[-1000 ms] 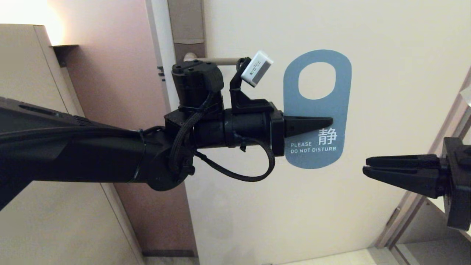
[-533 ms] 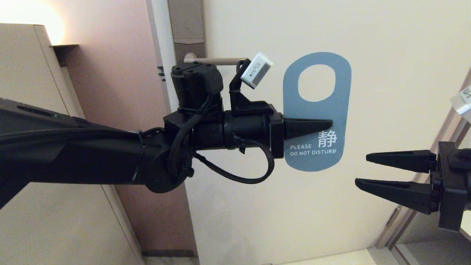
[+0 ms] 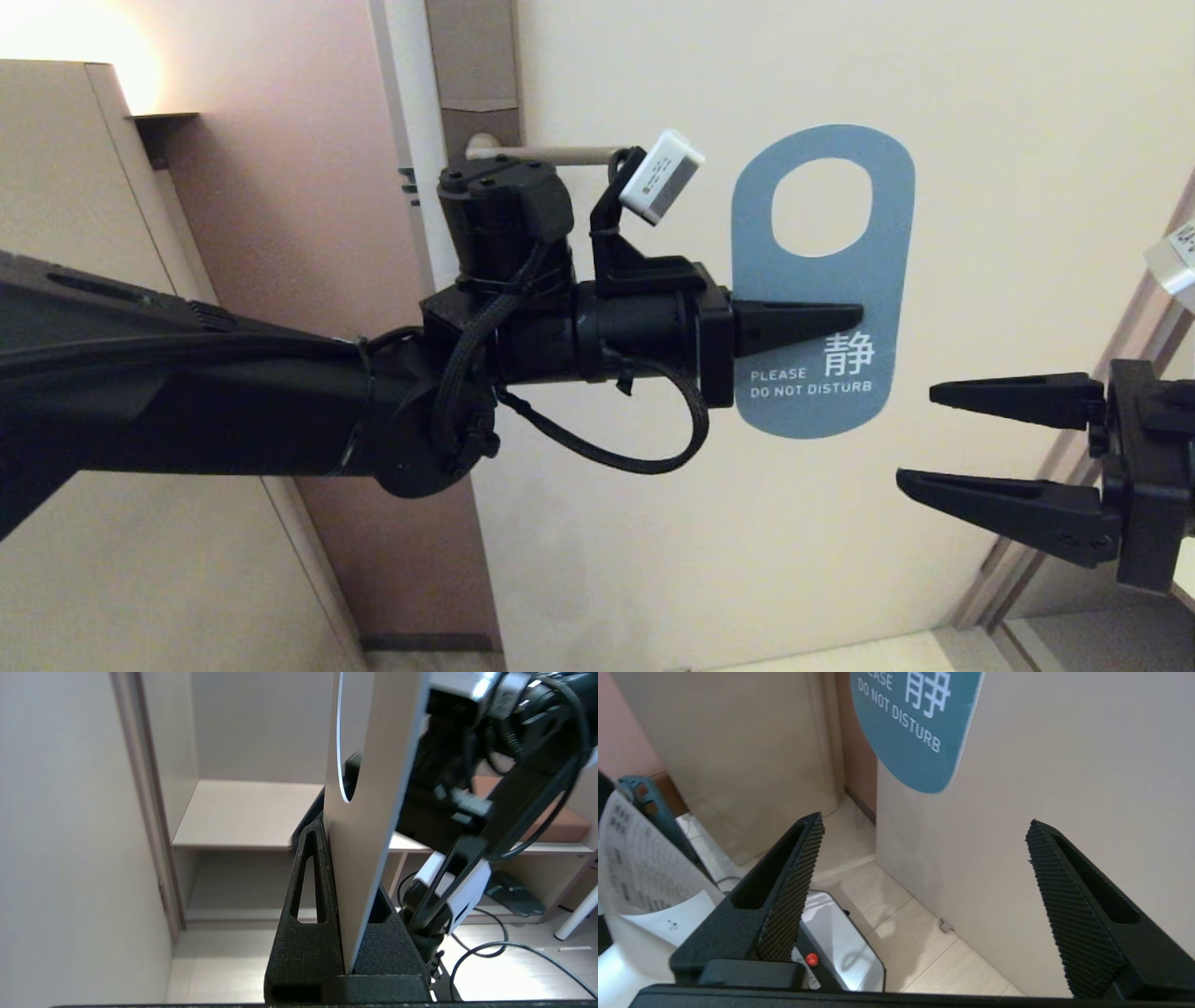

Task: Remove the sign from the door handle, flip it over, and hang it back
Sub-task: Hand it to the other hand

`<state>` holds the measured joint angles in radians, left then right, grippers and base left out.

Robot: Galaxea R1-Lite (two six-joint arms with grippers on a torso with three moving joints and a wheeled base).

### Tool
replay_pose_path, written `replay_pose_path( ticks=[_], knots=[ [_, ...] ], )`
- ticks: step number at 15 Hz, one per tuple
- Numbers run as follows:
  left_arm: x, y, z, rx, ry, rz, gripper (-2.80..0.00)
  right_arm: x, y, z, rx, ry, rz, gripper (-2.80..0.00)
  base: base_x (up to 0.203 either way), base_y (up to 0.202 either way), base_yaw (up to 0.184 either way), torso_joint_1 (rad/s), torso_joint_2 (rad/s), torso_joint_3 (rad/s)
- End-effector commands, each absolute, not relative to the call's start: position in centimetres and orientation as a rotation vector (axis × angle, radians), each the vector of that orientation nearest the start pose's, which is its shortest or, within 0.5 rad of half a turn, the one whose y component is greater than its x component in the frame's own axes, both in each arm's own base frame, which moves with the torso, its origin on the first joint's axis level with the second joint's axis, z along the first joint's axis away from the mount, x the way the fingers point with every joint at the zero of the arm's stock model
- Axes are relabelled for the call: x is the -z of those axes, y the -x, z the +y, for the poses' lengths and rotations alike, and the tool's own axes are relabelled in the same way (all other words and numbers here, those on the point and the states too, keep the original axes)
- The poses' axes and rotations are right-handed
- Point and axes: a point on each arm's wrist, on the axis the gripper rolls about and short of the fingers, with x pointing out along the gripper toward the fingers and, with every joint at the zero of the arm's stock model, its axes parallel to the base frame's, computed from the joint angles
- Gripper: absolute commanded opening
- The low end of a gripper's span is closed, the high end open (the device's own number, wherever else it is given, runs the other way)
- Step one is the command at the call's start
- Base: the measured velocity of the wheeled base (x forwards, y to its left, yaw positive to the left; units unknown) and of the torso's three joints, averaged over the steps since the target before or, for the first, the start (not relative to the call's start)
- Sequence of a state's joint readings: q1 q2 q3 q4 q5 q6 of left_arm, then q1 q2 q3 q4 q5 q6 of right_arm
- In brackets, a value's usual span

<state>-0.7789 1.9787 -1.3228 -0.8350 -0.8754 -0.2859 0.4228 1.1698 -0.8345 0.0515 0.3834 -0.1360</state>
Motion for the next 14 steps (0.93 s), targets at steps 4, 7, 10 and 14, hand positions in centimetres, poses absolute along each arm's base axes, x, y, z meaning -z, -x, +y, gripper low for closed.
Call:
replay_pose_path(
  ticks=[4, 7, 10, 14],
  knots=[
    [-25.1, -26.1, -30.0, 1.715, 0.298, 0.023, -2.80, -25.0, -15.4, 7.9, -0.846, 0.135, 0.354, 0.00, 0.000, 0.000, 0.000, 0.000, 0.00, 0.000],
    [-24.3, -25.9, -31.4, 1.755, 0.349, -0.005, -2.80, -25.3, -15.7, 8.1, -0.868, 0.128, 0.306, 0.00, 0.000, 0.000, 0.000, 0.000, 0.00, 0.000],
    [-23.7, -25.4, -32.2, 1.774, 0.370, 0.006, -2.80, -25.2, -15.4, 8.0, -0.882, 0.122, 0.307, 0.00, 0.000, 0.000, 0.000, 0.000, 0.00, 0.000],
    [-23.2, -25.0, -32.9, 1.761, 0.395, 0.030, -2.80, -25.2, -15.4, 8.0, -0.887, 0.121, 0.297, 0.00, 0.000, 0.000, 0.000, 0.000, 0.00, 0.000]
  ],
)
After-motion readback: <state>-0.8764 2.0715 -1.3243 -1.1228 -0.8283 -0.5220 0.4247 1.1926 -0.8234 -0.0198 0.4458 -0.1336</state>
